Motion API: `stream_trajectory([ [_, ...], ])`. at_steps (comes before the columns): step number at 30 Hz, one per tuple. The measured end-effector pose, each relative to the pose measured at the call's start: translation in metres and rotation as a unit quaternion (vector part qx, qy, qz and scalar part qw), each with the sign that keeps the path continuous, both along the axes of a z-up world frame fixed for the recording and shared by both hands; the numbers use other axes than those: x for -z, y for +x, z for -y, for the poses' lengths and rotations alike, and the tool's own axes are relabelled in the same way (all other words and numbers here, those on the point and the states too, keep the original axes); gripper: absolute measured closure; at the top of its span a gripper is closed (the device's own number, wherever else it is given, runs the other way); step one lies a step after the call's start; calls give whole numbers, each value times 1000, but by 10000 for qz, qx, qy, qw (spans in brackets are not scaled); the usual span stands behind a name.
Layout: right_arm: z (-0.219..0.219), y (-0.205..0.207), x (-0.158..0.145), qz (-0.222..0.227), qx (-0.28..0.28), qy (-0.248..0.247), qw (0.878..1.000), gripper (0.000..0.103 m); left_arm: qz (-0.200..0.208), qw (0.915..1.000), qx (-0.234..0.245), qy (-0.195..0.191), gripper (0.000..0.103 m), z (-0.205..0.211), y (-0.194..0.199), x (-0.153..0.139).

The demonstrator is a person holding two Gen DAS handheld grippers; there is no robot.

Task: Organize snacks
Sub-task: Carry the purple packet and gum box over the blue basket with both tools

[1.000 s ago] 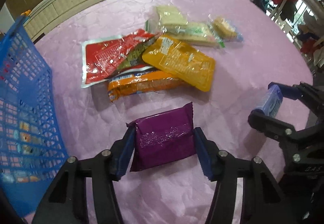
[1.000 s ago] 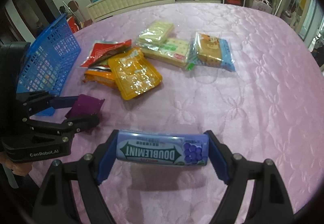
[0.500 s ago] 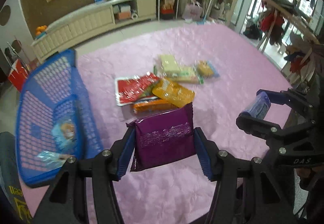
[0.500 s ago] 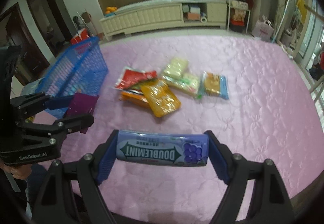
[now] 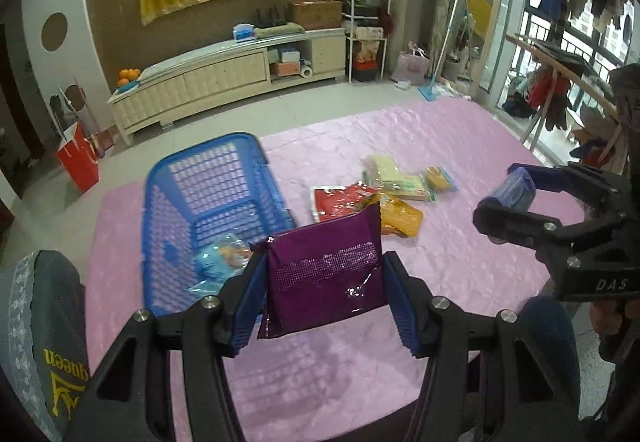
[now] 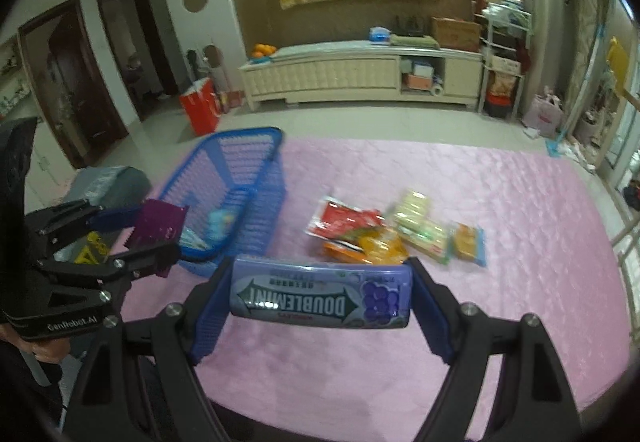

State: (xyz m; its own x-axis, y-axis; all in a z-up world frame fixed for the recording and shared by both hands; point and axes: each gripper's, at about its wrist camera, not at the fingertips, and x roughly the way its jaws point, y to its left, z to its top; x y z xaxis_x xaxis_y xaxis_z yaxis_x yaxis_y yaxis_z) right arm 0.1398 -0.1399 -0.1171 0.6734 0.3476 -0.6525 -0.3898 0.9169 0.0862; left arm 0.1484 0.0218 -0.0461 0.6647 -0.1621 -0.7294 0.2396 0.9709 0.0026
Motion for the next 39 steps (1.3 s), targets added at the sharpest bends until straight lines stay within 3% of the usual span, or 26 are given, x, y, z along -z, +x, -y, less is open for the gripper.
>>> stream_trajectory([
  [15, -99, 14, -18, 152, -893, -303, 9954, 18, 118, 9975, -696, 81, 49, -97, -1, -25],
  [27, -145, 54, 13, 0, -1418, -999, 9848, 18, -384, 9962, -788, 13, 48, -120, 40, 21],
  [39, -164, 80, 49, -196, -1854, -1541, 9703, 18, -819, 9921, -883, -343, 47, -135, 74, 60],
])
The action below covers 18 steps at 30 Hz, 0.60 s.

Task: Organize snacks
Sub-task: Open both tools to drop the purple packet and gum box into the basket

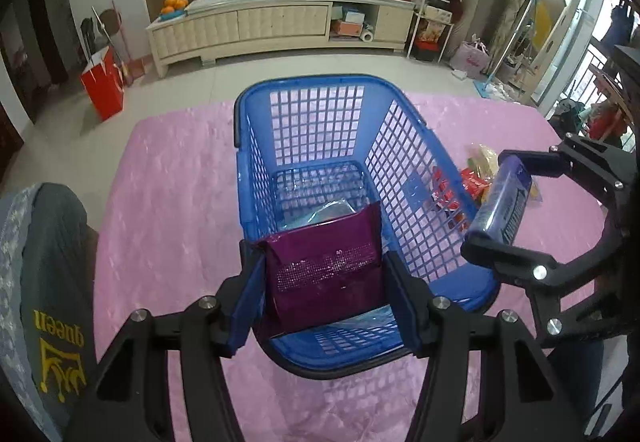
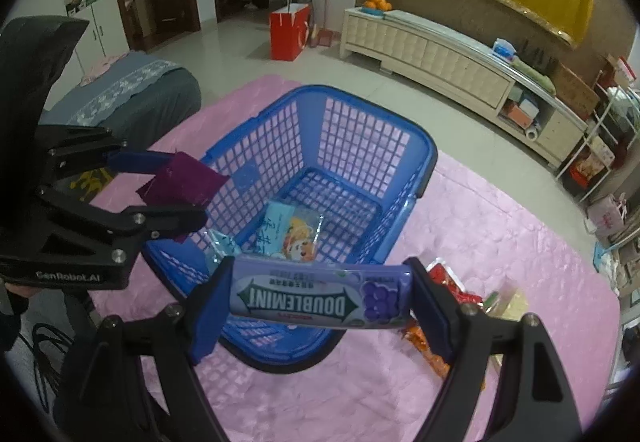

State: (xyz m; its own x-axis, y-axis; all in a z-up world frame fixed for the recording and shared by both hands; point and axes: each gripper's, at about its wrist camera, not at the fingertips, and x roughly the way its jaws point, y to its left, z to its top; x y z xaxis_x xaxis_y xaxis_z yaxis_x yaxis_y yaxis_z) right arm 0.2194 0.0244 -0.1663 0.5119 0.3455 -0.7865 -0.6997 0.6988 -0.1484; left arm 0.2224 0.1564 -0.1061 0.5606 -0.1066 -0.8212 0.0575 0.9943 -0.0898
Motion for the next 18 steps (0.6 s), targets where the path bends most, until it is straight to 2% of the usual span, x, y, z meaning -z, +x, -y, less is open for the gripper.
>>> stream_trajectory([
  [5, -10, 5, 4, 158, -192, -199, 9995, 18, -23, 10000, 35, -1, 40, -2, 0, 6],
  [9, -14, 8, 7, 95, -246, -274, 9993, 18, -82, 10000, 38, -17, 32, -1, -1, 11],
  [18, -15, 17, 15, -81, -252, -301, 9992, 18, -88, 9999, -27, -45, 32, -6, -2, 14],
])
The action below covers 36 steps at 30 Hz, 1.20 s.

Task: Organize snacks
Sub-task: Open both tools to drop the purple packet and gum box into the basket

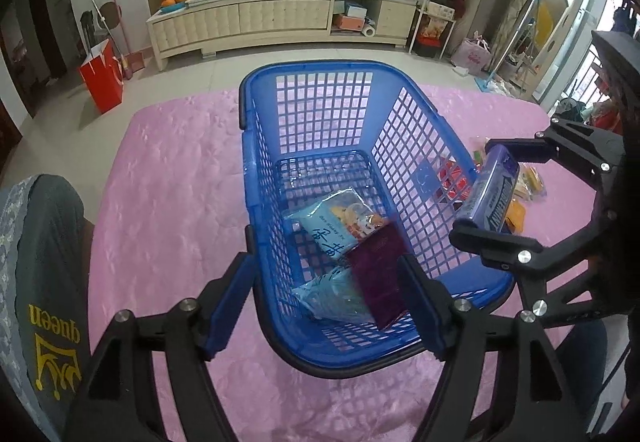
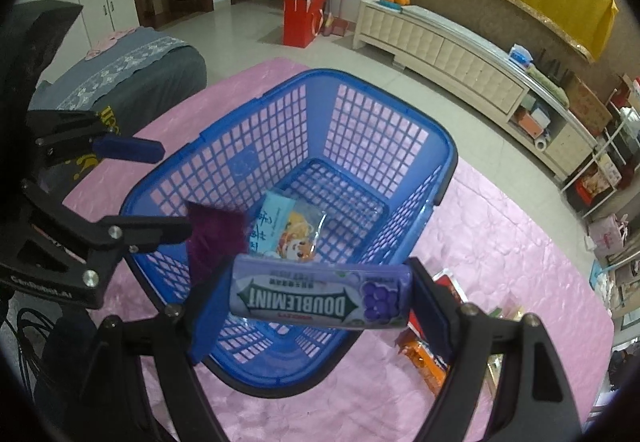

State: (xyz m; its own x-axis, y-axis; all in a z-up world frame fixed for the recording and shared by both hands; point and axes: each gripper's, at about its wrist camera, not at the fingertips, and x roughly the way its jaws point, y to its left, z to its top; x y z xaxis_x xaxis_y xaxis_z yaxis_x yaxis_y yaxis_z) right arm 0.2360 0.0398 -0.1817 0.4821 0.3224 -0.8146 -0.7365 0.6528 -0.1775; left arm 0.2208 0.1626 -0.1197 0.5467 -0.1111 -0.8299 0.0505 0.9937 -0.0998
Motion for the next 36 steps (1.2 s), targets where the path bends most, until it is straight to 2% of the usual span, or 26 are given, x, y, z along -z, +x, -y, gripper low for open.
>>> stream_trajectory([
  [7, -3, 3, 9, -177, 96, -116, 9997, 18, 13, 10000, -18, -28, 32, -2, -6, -2],
  [11, -3, 0, 10, -57, 185, -211, 9996, 13, 66, 10000, -18, -29, 32, -1, -13, -6],
  [16, 3, -3, 3, 9, 330, -149, 9993, 12, 151, 9999, -43, -14, 32, -1, -25, -13],
  [22, 14, -19, -17, 80, 456, 87, 9989, 12, 300, 9996, -1, 14, 32, 8, -43, -30],
  [28, 31, -52, -49, 275, 488, 356, 9978, 12, 535, 9985, 86, 20, 32, 27, -67, -52],
  [36, 57, -83, -72, 453, 611, 618, 9952, 12, 838, 9962, 248, 6, 32, 56, -92, -79],
])
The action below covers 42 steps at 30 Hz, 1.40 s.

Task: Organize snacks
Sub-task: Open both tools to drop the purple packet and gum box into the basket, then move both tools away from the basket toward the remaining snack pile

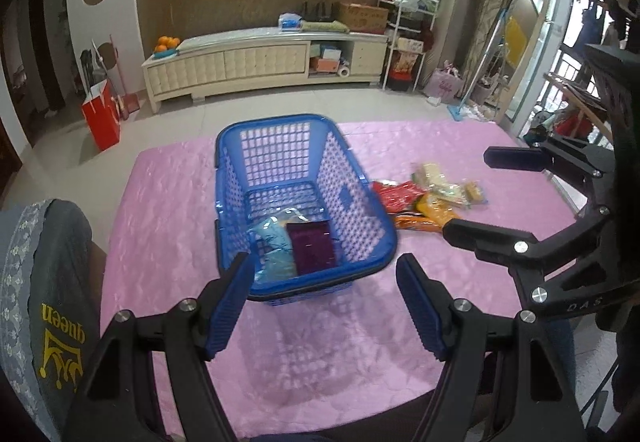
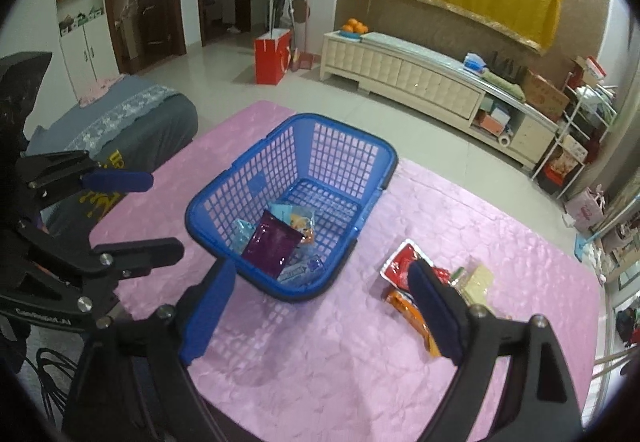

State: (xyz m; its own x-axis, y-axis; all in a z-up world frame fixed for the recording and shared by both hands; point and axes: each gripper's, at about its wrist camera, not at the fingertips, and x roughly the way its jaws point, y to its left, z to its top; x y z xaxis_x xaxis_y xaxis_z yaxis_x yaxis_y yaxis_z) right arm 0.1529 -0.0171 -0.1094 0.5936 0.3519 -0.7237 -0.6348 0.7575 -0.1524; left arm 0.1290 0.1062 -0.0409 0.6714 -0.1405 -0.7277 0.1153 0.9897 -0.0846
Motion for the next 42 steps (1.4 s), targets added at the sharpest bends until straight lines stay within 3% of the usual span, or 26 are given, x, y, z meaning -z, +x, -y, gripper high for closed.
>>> stream_trajectory([
  [18, 88, -34, -16, 193, 490, 398, 9978, 12, 206, 9987, 439, 164, 32, 91, -14, -14],
  [32, 154, -4, 20, -262, 869, 456, 9948, 12, -181, 9982, 558, 130, 32, 149, 24, 29],
  [42, 178, 30, 57, -695, 900, 280, 9931, 12, -529, 9973, 485, 168, 32, 172, 55, 69],
])
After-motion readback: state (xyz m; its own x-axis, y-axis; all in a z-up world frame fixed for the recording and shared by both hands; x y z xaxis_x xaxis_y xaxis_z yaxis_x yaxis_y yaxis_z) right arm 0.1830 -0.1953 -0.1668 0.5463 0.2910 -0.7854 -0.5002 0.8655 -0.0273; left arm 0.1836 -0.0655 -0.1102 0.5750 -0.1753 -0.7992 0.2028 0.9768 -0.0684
